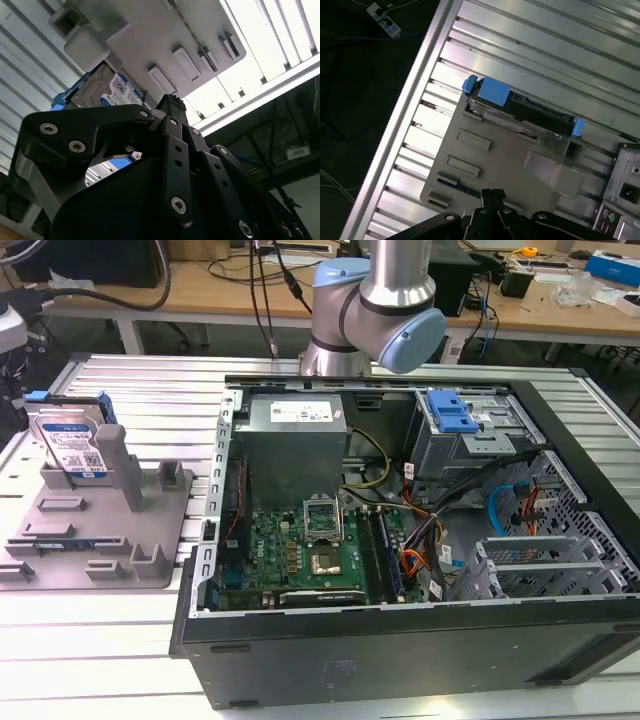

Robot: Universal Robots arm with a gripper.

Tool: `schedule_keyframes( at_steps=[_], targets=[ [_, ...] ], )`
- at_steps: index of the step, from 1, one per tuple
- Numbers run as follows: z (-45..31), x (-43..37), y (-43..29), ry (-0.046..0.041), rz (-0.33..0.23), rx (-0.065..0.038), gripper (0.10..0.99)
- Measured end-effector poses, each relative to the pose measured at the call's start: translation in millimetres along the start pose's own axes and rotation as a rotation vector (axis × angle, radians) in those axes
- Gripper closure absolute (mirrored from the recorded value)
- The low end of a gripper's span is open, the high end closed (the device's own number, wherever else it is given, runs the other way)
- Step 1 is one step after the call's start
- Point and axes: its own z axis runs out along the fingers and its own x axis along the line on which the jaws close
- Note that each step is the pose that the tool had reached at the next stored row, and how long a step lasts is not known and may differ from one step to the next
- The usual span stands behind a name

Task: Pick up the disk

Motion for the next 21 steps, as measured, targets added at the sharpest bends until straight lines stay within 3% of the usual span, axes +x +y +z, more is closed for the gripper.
schedule_keyframes(
  at_steps=[5, 6, 7, 8, 9, 12, 14, 17, 21],
  targets=[
    [0.6, 0.0, 0.0, 0.0041, -0.112, 0.0, 0.98],
    [0.7, 0.0, 0.0, 0.0053, -0.14, 0.0, 0.918],
    [0.7, 0.0, 0.0, 0.0059, -0.157, 0.0, 0.918],
    [0.9, 0.0, -0.1, 0.0076, -0.202, 0.0, 0.851],
    [1.0, 0.0, -0.1, 0.0087, -0.227, 0.0, 0.729],
    [1.2, 0.0, -0.1, 0.0108, -0.285, 0.0, 0.671],
    [1.2, 0.0, -0.1, 0.013, -0.34, 0.0, 0.545],
    [1.3, 0.0, -0.1, 0.0146, -0.38, 0.0, 0.545],
    [1.3, -0.1, -0.1, 0.0192, -0.504, 0.0, 0.545]
  ],
)
